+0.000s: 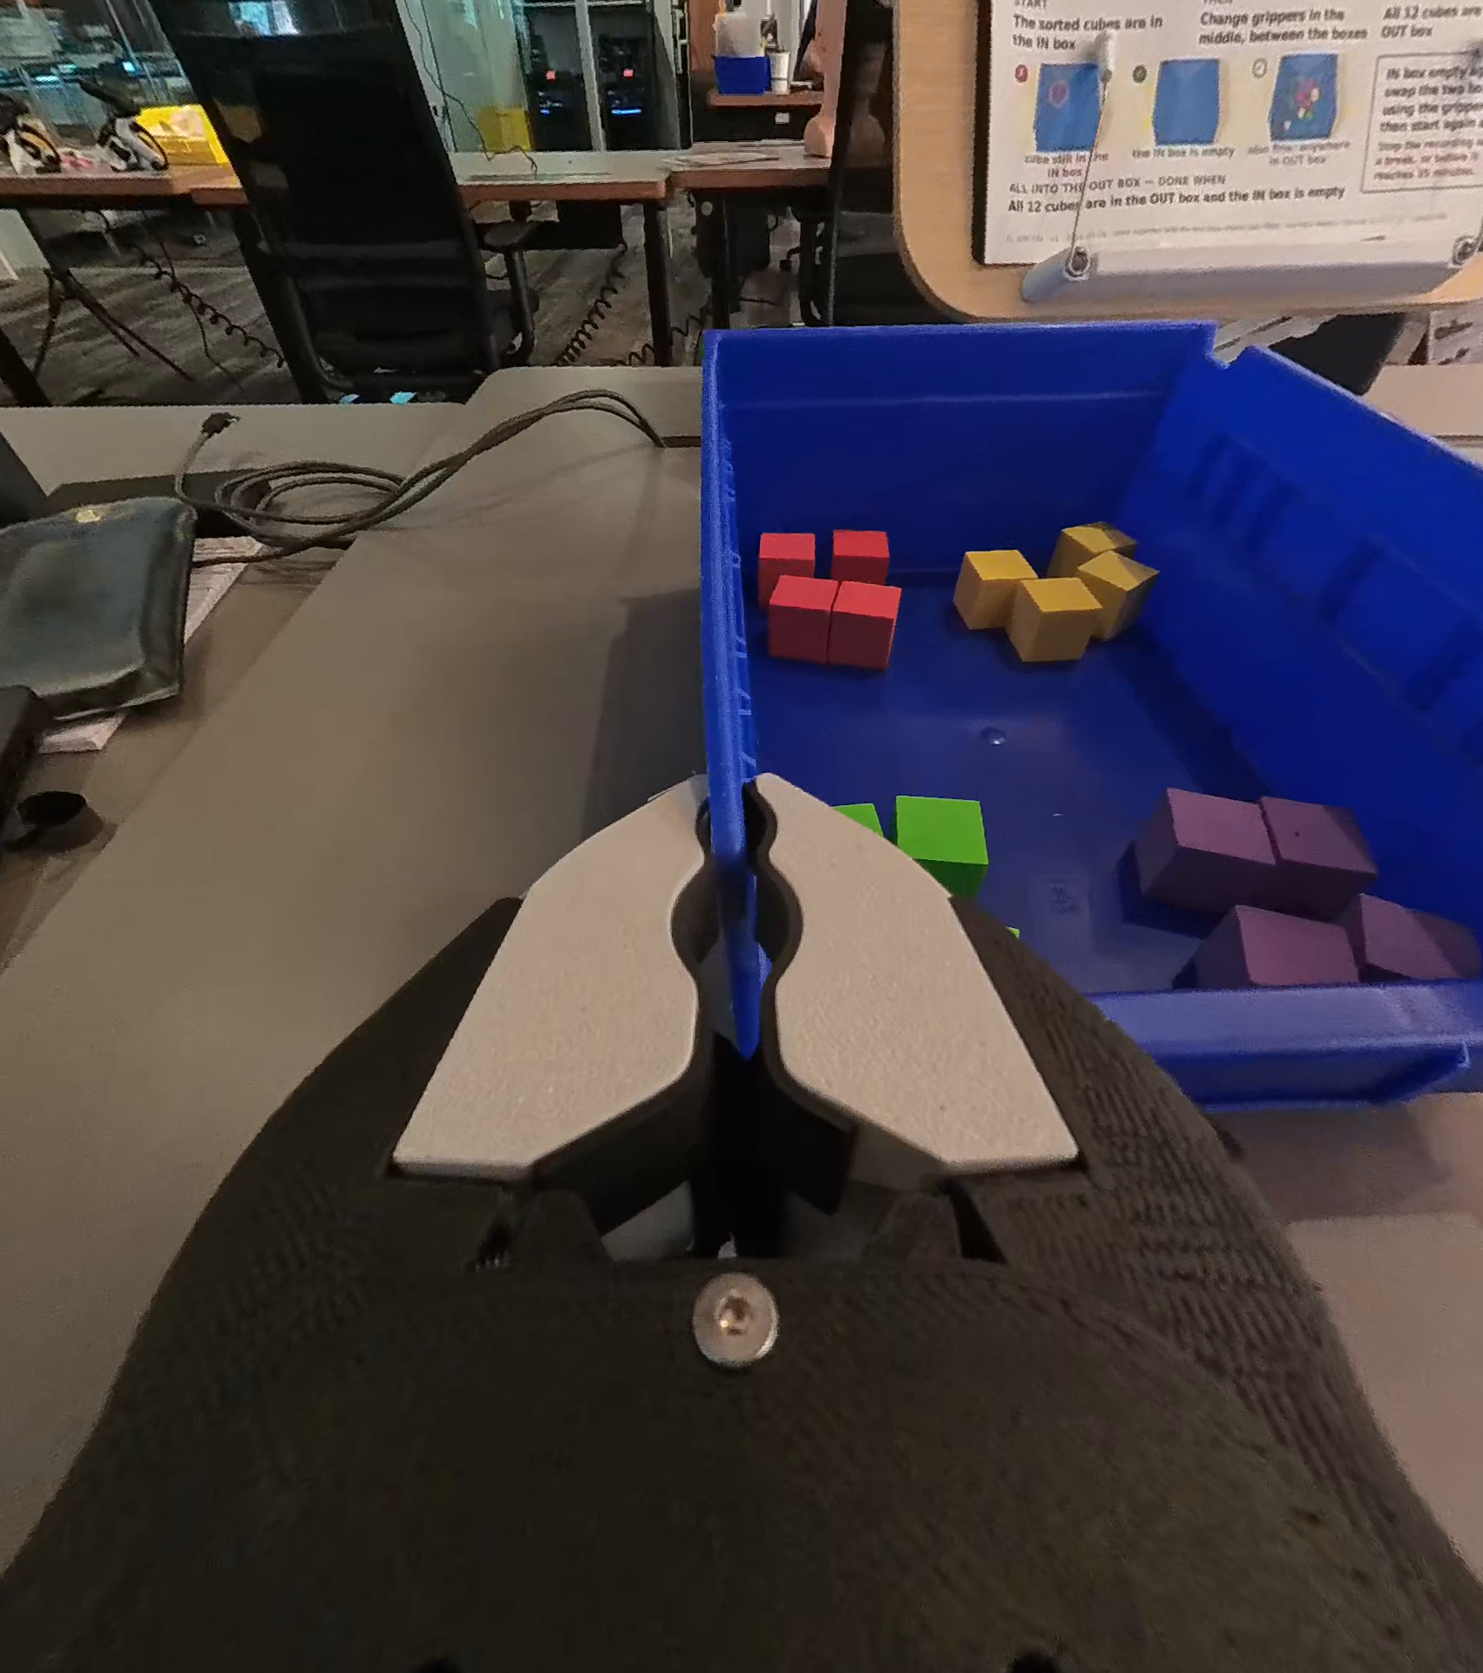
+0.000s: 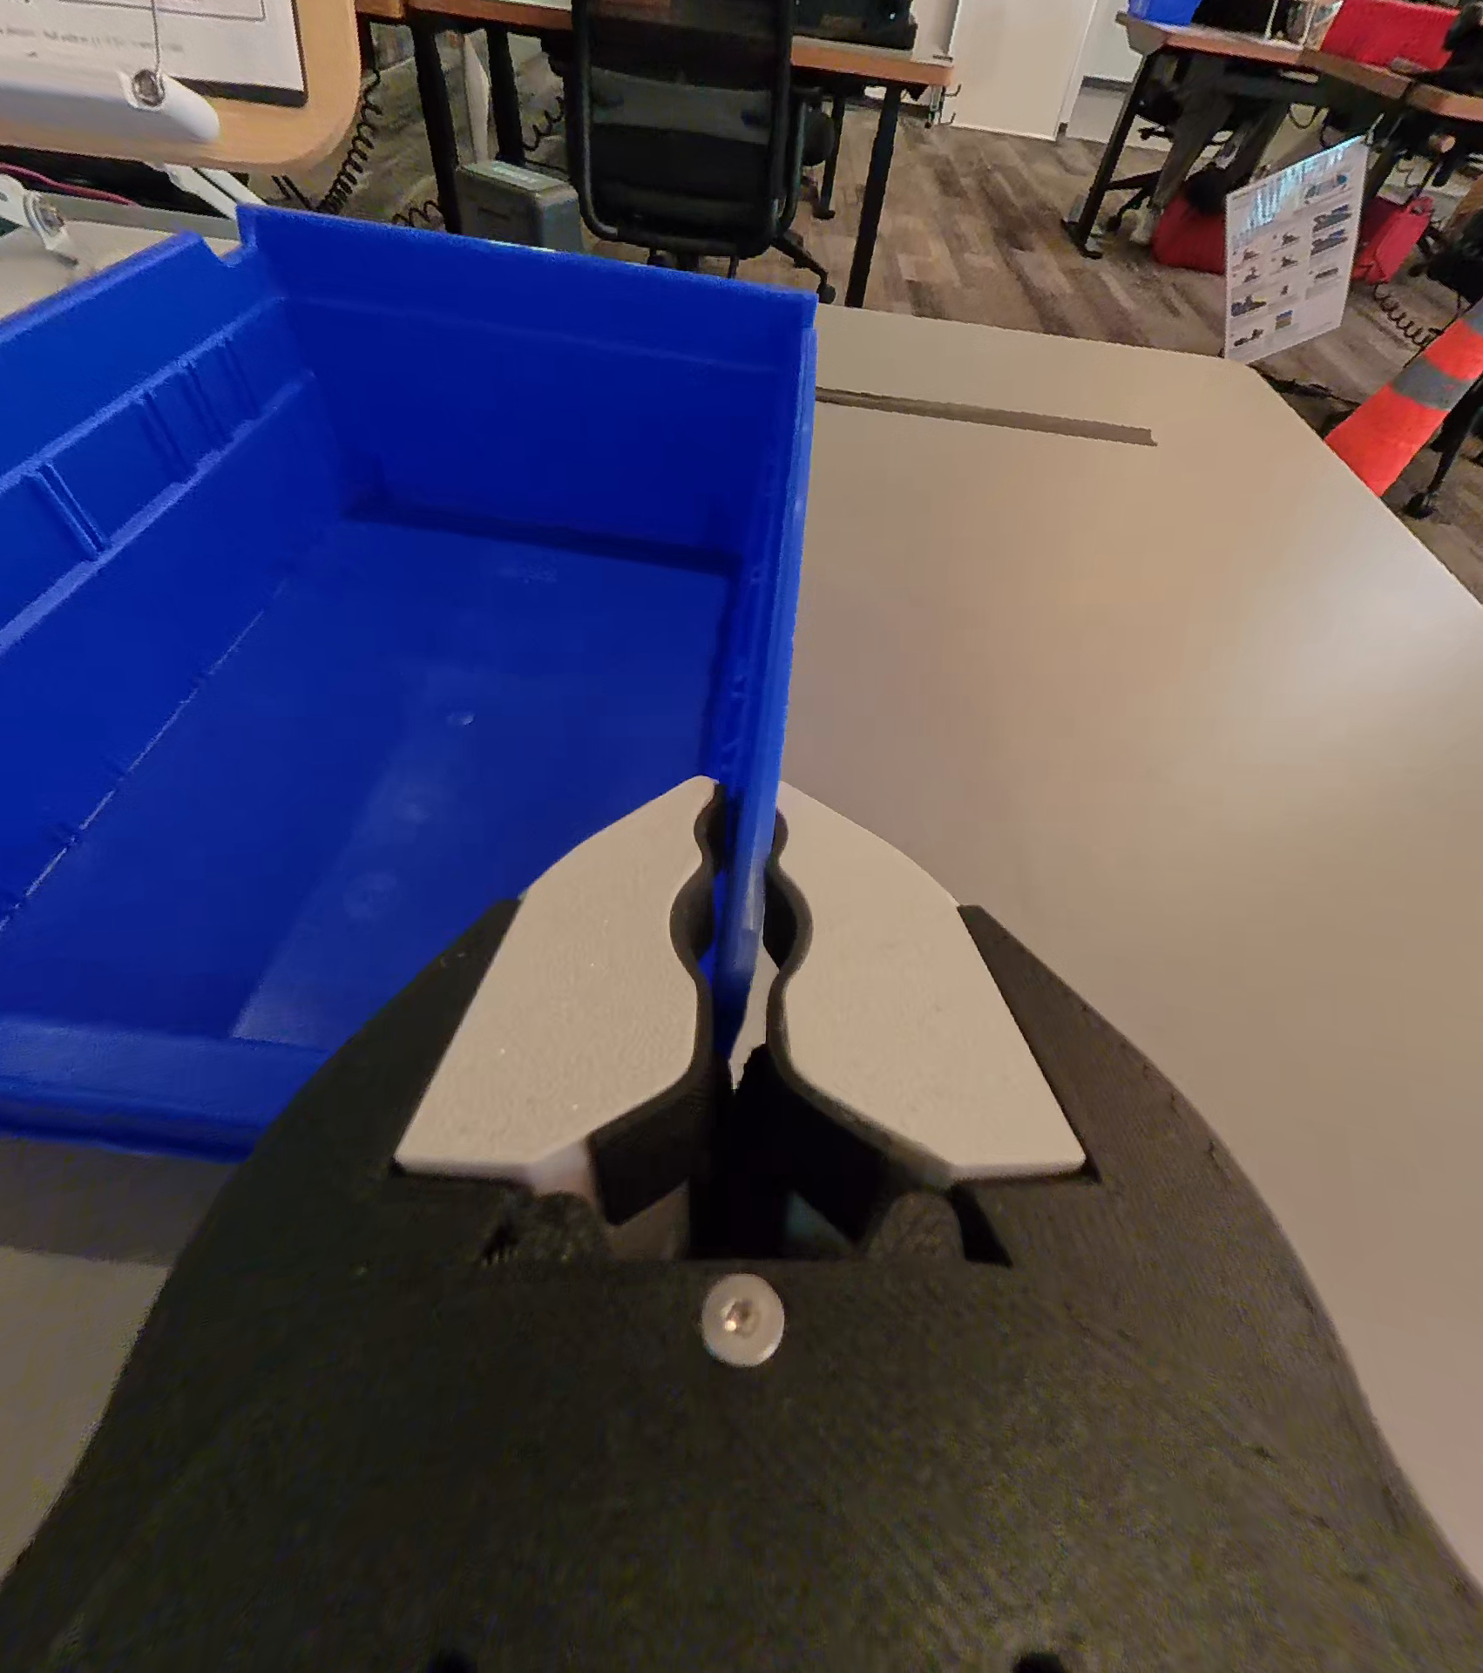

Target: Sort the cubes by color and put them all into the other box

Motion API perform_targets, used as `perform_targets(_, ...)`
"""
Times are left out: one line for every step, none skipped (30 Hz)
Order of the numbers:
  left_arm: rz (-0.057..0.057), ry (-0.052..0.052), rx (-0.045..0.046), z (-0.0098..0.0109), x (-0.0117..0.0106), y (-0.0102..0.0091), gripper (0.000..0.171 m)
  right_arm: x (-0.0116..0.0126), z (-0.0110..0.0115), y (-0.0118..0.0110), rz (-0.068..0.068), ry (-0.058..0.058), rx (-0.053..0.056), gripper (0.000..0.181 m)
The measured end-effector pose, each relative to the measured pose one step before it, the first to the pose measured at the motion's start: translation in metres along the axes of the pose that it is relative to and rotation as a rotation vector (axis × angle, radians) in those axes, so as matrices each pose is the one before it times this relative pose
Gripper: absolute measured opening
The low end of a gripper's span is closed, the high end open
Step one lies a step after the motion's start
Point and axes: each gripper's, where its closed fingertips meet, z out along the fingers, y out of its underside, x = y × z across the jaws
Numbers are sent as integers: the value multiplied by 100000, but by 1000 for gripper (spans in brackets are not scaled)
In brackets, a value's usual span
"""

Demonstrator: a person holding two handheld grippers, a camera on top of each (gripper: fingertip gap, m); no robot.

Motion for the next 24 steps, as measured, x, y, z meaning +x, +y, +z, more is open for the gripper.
perform_targets(-719,917,-28,6,19,-39,3,-26,-59,-75,-195,-73,282,6)
perform_targets(-875,1103,-446,-6,17,8,3,30,-102,-74,-829,370,480,6)
perform_targets(-1110,1348,-445,-64,40,-10,4,41,-108,-46,-789,352,125,15)
perform_targets(-969,2112,439,-148,151,-150,5,87,-186,-215,213,402,1423,28)
perform_targets(15,2345,397,-242,238,-179,10,62,-229,-170,301,-218,668,34)
perform_targets(582,1202,-332,-270,141,-118,16,85,-261,-182,727,-346,636,40)
perform_targets(1004,0,-263,-302,3,-125,25,85,-246,-142,639,-494,600,44)
perform_targets(1280,-611,447,-396,-100,-252,36,160,-244,-62,246,-41,112,48)
perform_targets(1683,623,500,-466,56,-375,39,179,-303,-95,-90,3,380,51)
perform_targets(1647,993,588,-489,112,-558,45,216,-386,-175,-30,162,792,51)
perform_targets(2495,2830,1023,-423,421,-874,49,201,-450,-275,90,94,986,52)
perform_targets(4163,3864,610,-260,640,-1084,49,151,-512,-450,-161,-33,1608,53)
perform_targets(6092,3394,777,-74,669,-1313,52,56,-545,-634,-676,-195,2322,53)
perform_targets(8585,4052,353,138,773,-1359,51,-111,-490,-723,-1079,-891,2213,55)
perform_targets(9212,3843,-2168,357,632,-1018,52,-147,-423,-767,-1054,-700,1840,57)
perform_targets(8115,5693,-3106,481,721,-793,52,-279,-319,-802,-781,-1330,1756,60)
perform_targets(6985,6844,-2517,550,767,-655,52,-515,-238,-718,-520,-2609,788,62)
perform_targets(5861,6574,-2120,597,636,-479,53,-583,-140,-603,-293,-2509,170,66)
perform_targets(4976,5719,-2453,623,474,-279,53,-812,-58,-452,-595,-3505,-335,67)
perform_targets(4431,3913,-2576,560,258,-143,53,-819,-28,-295,-890,-2910,-606,69)
perform_targets(4199,4312,-1693,490,429,-193,53,-840,1,-152,-1264,-2489,-791,70)
perform_targets(3868,3847,-1200,468,441,-153,52,-924,35,19,-1126,-2882,-1264,71)
perform_targets(3919,2608,-1632,479,331,39,50,-888,92,182,-946,-2561,-1680,72)
perform_targets(3506,2281,-2917,515,264,343,49,-775,88,258,-1165,-2116,-1899,72)
